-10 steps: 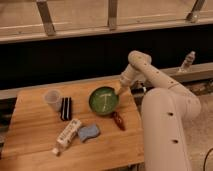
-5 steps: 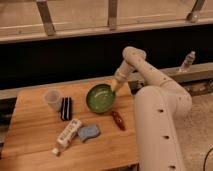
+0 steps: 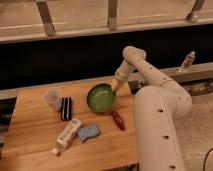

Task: Drag the ceramic bowl in a circle

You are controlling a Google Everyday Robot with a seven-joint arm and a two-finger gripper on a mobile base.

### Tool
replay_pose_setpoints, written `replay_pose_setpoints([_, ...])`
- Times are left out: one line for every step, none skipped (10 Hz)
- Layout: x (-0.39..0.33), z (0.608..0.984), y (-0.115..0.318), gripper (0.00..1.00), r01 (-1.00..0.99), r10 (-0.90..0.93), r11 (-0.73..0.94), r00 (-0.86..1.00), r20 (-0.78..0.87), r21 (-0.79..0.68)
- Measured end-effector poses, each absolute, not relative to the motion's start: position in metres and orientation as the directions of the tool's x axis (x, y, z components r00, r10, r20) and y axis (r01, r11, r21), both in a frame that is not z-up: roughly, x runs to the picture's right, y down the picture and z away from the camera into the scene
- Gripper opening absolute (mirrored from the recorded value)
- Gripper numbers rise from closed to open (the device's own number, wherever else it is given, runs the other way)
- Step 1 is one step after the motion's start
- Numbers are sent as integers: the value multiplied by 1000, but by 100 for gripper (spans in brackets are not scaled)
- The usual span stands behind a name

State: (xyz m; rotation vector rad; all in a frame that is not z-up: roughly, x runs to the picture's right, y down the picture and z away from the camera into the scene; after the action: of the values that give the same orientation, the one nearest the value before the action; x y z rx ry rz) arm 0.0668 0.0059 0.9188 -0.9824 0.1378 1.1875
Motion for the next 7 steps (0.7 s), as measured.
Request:
replay_pose_setpoints([58,923,9,0,-820,687,52,444,-575,-571])
replay_pose_setpoints([44,930,17,0,-816,646,73,477,-596,-574])
replay_pose_setpoints([33,936,26,0,-812,613,87,501,-611,-577])
replay_pose_setpoints([30,940,32,0,-812,599,91,507,-620,-577])
replay_pose_setpoints([32,940,31,0,-813,601,90,504,-620,-575])
replay_pose_setpoints([33,940,31,0,-814,601,89,503,-621,-574])
replay_pose_setpoints([32,940,31,0,-814,601,90,504,-620,-575])
